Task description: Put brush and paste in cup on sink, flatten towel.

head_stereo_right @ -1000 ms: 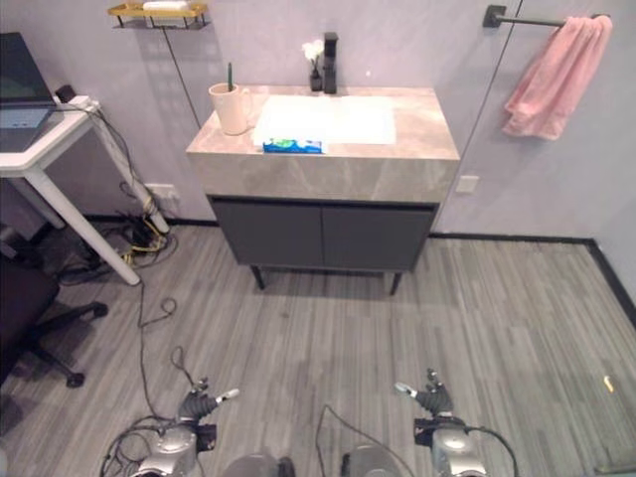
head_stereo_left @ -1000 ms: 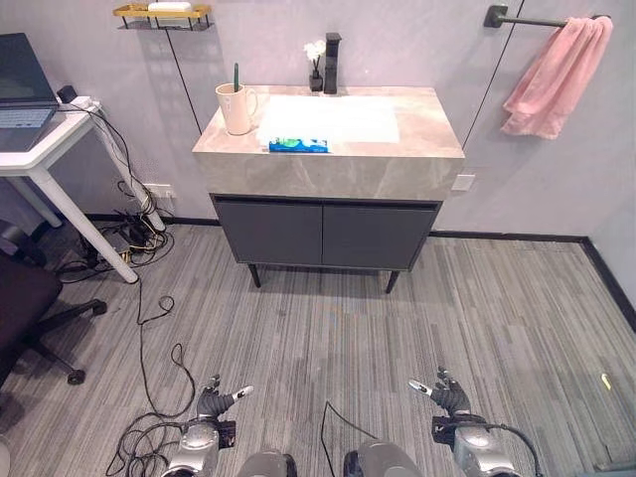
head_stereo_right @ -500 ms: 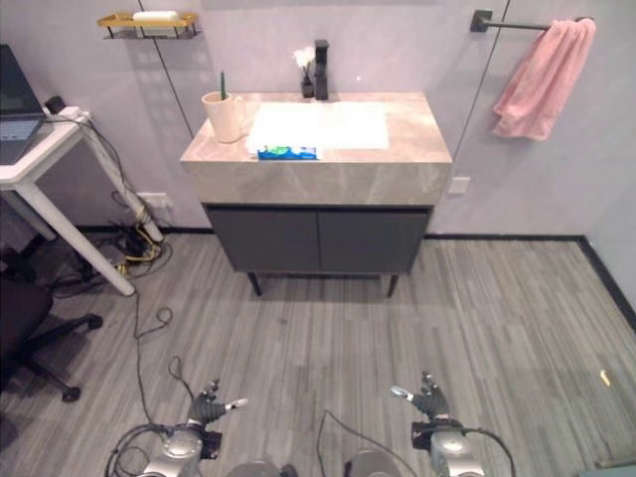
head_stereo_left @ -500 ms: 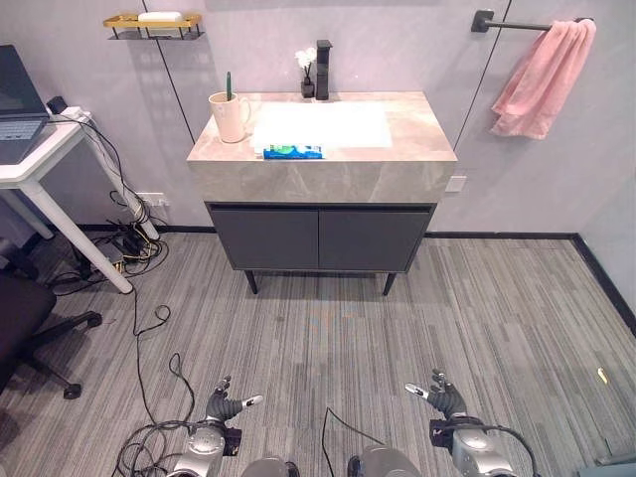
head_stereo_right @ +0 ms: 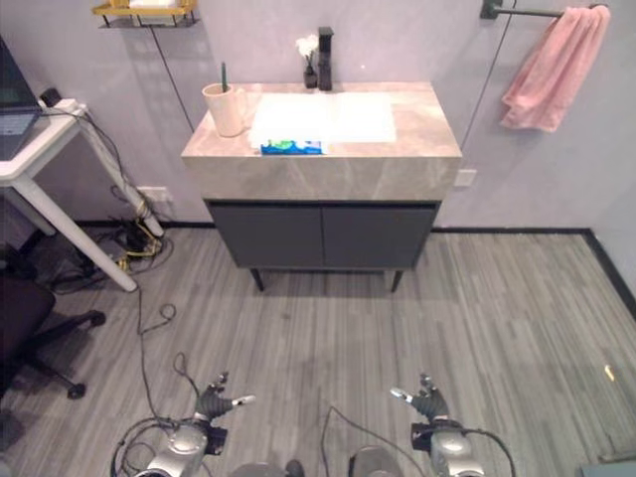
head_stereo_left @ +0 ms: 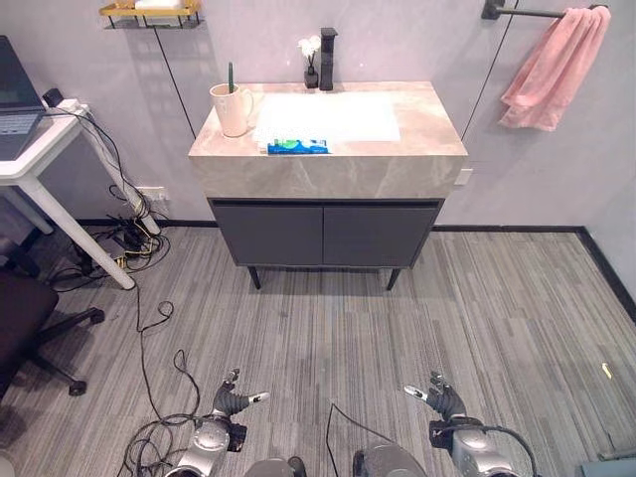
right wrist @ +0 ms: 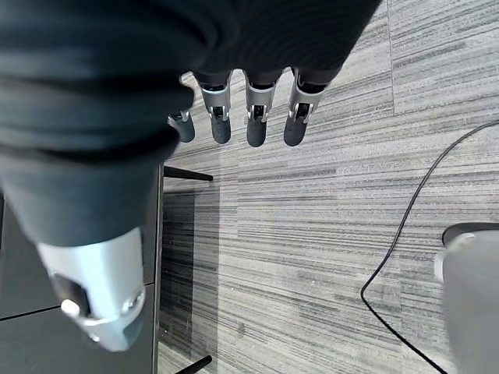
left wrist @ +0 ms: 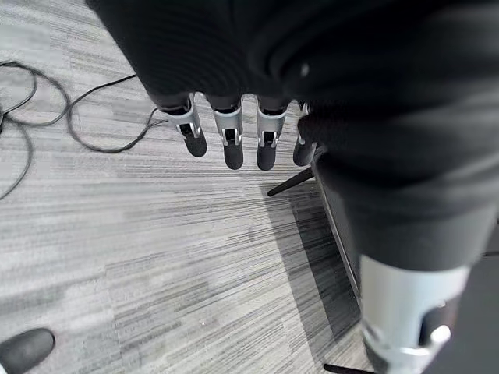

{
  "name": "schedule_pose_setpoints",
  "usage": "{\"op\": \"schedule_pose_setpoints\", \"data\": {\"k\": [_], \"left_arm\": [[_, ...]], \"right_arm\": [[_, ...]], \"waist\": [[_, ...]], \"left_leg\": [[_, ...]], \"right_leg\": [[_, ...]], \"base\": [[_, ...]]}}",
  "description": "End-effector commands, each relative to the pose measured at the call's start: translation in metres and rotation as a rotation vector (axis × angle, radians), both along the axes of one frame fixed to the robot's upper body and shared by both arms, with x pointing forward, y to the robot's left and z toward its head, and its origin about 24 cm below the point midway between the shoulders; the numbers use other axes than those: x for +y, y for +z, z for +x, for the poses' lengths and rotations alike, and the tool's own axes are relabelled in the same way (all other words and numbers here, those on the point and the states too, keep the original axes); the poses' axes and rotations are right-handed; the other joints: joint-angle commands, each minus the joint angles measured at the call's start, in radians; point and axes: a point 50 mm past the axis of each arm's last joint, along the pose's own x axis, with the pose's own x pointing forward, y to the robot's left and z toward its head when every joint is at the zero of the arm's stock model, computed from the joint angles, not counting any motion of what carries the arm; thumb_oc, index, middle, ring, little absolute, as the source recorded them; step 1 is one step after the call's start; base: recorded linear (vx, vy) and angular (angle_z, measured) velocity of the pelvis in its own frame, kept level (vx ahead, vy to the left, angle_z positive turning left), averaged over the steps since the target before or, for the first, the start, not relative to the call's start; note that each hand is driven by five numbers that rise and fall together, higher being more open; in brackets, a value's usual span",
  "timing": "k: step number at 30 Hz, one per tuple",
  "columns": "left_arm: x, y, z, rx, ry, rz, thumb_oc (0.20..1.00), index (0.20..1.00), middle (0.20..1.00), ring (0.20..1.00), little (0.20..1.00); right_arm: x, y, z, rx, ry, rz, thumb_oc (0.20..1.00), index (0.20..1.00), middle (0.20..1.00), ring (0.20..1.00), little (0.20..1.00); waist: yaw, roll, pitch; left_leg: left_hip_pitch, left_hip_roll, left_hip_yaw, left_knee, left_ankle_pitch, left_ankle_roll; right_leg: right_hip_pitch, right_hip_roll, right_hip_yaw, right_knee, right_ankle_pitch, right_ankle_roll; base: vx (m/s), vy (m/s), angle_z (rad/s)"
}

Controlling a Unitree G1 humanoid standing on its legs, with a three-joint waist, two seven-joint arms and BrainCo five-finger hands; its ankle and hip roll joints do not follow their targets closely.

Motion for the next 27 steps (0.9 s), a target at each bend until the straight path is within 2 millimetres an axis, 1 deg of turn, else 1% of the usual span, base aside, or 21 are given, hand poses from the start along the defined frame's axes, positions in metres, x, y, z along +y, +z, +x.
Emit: {"op": "schedule_pose_setpoints", "data": {"k": [1,3,4,6,8,9,11,12,13,14,17,18,19,20,21,22,23,24,25,26,27], "left_arm": [[0.015,0.014,0.013,-0.071,-0.041,0.052,1.000,1.000,1.000,1.000,1.000],[0.019,0.011,0.011,-0.049,-0.010,0.055,1.000,1.000,1.000,1.000,1.000],[0.019,0.011,0.011,-0.049,-0.010,0.054,1.000,1.000,1.000,1.000,1.000],[0.019,0.013,0.016,-0.055,0.001,0.052,1.000,1.000,1.000,1.000,1.000],[0.018,0.015,0.022,-0.065,-0.012,0.064,1.000,1.000,1.000,1.000,1.000],[0.017,0.017,0.027,-0.075,-0.010,0.065,1.000,1.000,1.000,1.000,1.000],[0.017,0.018,0.030,-0.079,0.002,0.061,1.000,1.000,1.000,1.000,1.000],[0.014,0.019,0.032,-0.084,0.003,0.057,1.000,1.000,1.000,1.000,1.000],[0.013,0.017,0.030,-0.077,0.000,0.053,1.000,1.000,1.000,1.000,1.000],[0.012,0.016,0.029,-0.071,0.009,0.052,1.000,1.000,1.000,1.000,1.000],[0.010,0.013,0.027,-0.059,0.041,0.032,1.000,1.000,1.000,1.000,1.000],[0.011,0.010,0.023,-0.046,0.058,0.021,1.000,1.000,1.000,1.000,1.000],[0.009,0.009,0.020,-0.041,0.059,0.011,1.000,1.000,1.000,1.000,1.000],[0.008,0.009,0.020,-0.041,0.057,0.002,1.000,1.000,1.000,1.000,1.000],[0.008,0.009,0.020,-0.040,0.057,0.002,1.000,1.000,1.000,1.000,1.000],[0.007,0.009,0.020,-0.042,0.053,-0.003,1.000,1.000,1.000,1.000,1.000],[0.005,0.014,0.029,-0.073,0.042,-0.009,1.000,1.000,1.000,1.000,1.000],[0.003,0.017,0.033,-0.086,0.035,-0.015,1.000,1.000,1.000,1.000,1.000],[0.003,0.018,0.035,-0.089,0.042,-0.012,1.000,1.000,1.000,1.000,1.000],[0.003,0.018,0.035,-0.089,0.042,-0.012,1.000,1.000,1.000,1.000,1.000],[0.001,0.019,0.037,-0.101,0.037,-0.019,1.000,1.000,1.000,1.000,1.000]], "right_arm": [[0.002,0.006,0.011,-0.051,-0.003,0.011,1.000,1.000,1.000,1.000,1.000],[0.002,0.007,0.014,-0.053,-0.001,0.010,1.000,1.000,1.000,1.000,1.000],[0.002,0.007,0.014,-0.053,-0.001,0.010,1.000,1.000,1.000,1.000,1.000],[0.000,0.009,0.017,-0.059,-0.003,0.002,1.000,1.000,1.000,1.000,1.000],[0.000,0.011,0.021,-0.072,-0.007,0.003,1.000,1.000,1.000,1.000,1.000],[0.000,0.013,0.024,-0.085,-0.006,-0.004,1.000,1.000,1.000,1.000,1.000],[0.001,0.016,0.027,-0.096,0.007,-0.010,1.000,1.000,1.000,1.000,1.000],[0.001,0.017,0.029,-0.102,0.021,-0.013,1.000,1.000,1.000,1.000,1.000],[0.000,0.015,0.025,-0.091,0.022,-0.014,1.000,1.000,1.000,1.000,1.000],[0.000,0.015,0.024,-0.088,0.023,-0.017,1.000,1.000,1.000,1.000,1.000],[-0.003,0.016,0.025,-0.088,0.032,-0.028,1.000,1.000,1.000,1.000,1.000],[-0.003,0.015,0.023,-0.081,0.048,-0.034,1.000,1.000,1.000,1.000,1.000],[-0.004,0.015,0.022,-0.080,0.059,-0.046,1.000,1.000,1.000,1.000,1.000],[-0.007,0.016,0.020,-0.078,0.065,-0.058,1.000,1.000,1.000,1.000,1.000],[-0.007,0.016,0.020,-0.078,0.065,-0.058,1.000,1.000,1.000,1.000,1.000],[-0.010,0.016,0.020,-0.080,0.057,-0.063,1.000,1.000,1.000,1.000,1.000],[-0.015,0.022,0.026,-0.112,0.035,-0.069,1.000,1.000,1.000,1.000,1.000],[-0.016,0.023,0.026,-0.115,0.030,-0.077,1.000,1.000,1.000,1.000,1.000],[-0.017,0.023,0.027,-0.111,0.042,-0.092,1.000,1.000,1.000,1.000,1.000],[-0.017,0.023,0.027,-0.111,0.042,-0.092,1.000,1.000,1.000,1.000,1.000],[-0.020,0.023,0.024,-0.100,0.053,-0.117,1.000,1.000,1.000,1.000,1.000]], "waist": [[-0.007,-0.012,0.019],[-0.015,-0.020,0.018],[-0.016,-0.019,0.020],[-0.026,-0.025,0.021],[-0.042,-0.037,0.023],[-0.051,-0.051,0.020],[-0.064,-0.053,0.020],[-0.080,-0.054,0.014],[-0.080,-0.050,0.002],[-0.080,-0.049,-0.007],[-0.096,-0.030,-0.035],[-0.097,-0.020,-0.050],[-0.098,-0.010,-0.057],[-0.100,-0.002,-0.059],[-0.100,-0.002,-0.059],[-0.101,-0.004,-0.057],[-0.095,-0.027,-0.027],[-0.087,-0.035,-0.012],[-0.084,-0.043,-0.003],[-0.084,-0.042,-0.003],[-0.079,-0.037,0.003]], "left_leg": [[0.072,-0.027,-0.019,-0.073,0.010,0.019],[0.104,-0.039,-0.016,-0.115,0.009,0.021],[0.106,-0.038,-0.017,-0.117,0.009,0.020],[0.115,-0.050,-0.029,-0.133,0.005,0.019],[0.129,-0.064,-0.045,-0.146,-0.004,0.011],[0.147,-0.072,-0.051,-0.155,-0.019,-0.002],[0.162,-0.071,-0.062,-0.158,-0.032,-0.016],[0.176,-0.068,-0.082,-0.157,-0.046,-0.027],[0.190,-0.060,-0.094,-0.162,-0.056,-0.036],[0.190,-0.058,-0.093,-0.161,-0.063,-0.036],[0.200,-0.025,-0.139,-0.147,-0.047,-0.059],[0.214,-0.006,-0.149,-0.138,-0.026,-0.075],[0.208,0.011,-0.155,-0.101,0.012,-0.095],[0.180,0.031,-0.159,-0.010,0.098,-0.127],[0.179,0.031,-0.159,-0.010,0.098,-0.127],[0.129,0.061,-0.148,0.115,0.185,-0.158],[0.002,0.094,-0.116,0.317,0.276,-0.178],[-0.037,0.103,-0.091,0.387,0.279,-0.174],[-0.074,0.127,-0.052,0.423,0.269,-0.167],[-0.075,0.128,-0.052,0.424,0.268,-0.167],[-0.117,0.155,0.020,0.348,0.238,-0.160]], "right_leg": [[-0.068,-0.138,0.025,-0.014,0.290,0.084],[-0.105,-0.124,-0.011,-0.089,0.306,0.090],[-0.102,-0.124,-0.013,-0.090,0.306,0.090],[-0.126,-0.115,-0.032,-0.170,0.326,0.099],[-0.145,-0.092,-0.038,-0.290,0.347,0.110],[-0.151,-0.094,-0.056,-0.423,0.369,0.120],[-0.146,-0.086,-0.041,-0.489,0.378,0.125],[-0.158,-0.063,0.030,-0.493,0.384,0.126],[-0.141,-0.053,0.038,-0.520,0.360,0.118],[-0.143,-0.044,0.039,-0.513,0.358,0.110],[-0.159,-0.001,0.050,-0.451,0.322,0.083],[-0.154,0.013,0.035,-0.436,0.294,0.072],[-0.139,0.025,0.023,-0.431,0.278,0.058],[-0.109,0.041,0.013,-0.433,0.266,0.039],[-0.109,0.041,0.013,-0.433,0.266,0.039],[-0.080,0.045,0.001,-0.445,0.255,0.019],[-0.029,0.033,-0.015,-0.477,0.240,-0.018],[-0.009,0.031,-0.022,-0.491,0.229,-0.032],[0.007,0.025,-0.035,-0.502,0.218,-0.041],[0.007,0.025,-0.035,-0.502,0.218,-0.041],[0.054,0.019,-0.050,-0.528,0.203,-0.034]], "base": [[0.16,0.087,-0.18],[0.17,0.074,0.01],[0.12,0.028,0.01],[0.14,0.001,-0.05],[0.25,-0.052,-0.04],[0.33,-0.088,-0.13],[0.36,-0.105,-0.05],[0.41,-0.122,0.41],[0.42,-0.134,0.67],[0.34,-0.116,0.76],[0.39,-0.140,0.50],[0.47,-0.189,0.42],[0.47,-0.217,0.38],[0.29,-0.150,0.24],[0.24,-0.179,0.20],[0.24,-0.268,0.17],[0.30,-0.340,0.40],[0.26,-0.337,0.41],[0.12,-0.163,0.28],[0.28,-0.162,0.10],[0.21,-0.070,0.09]]}}
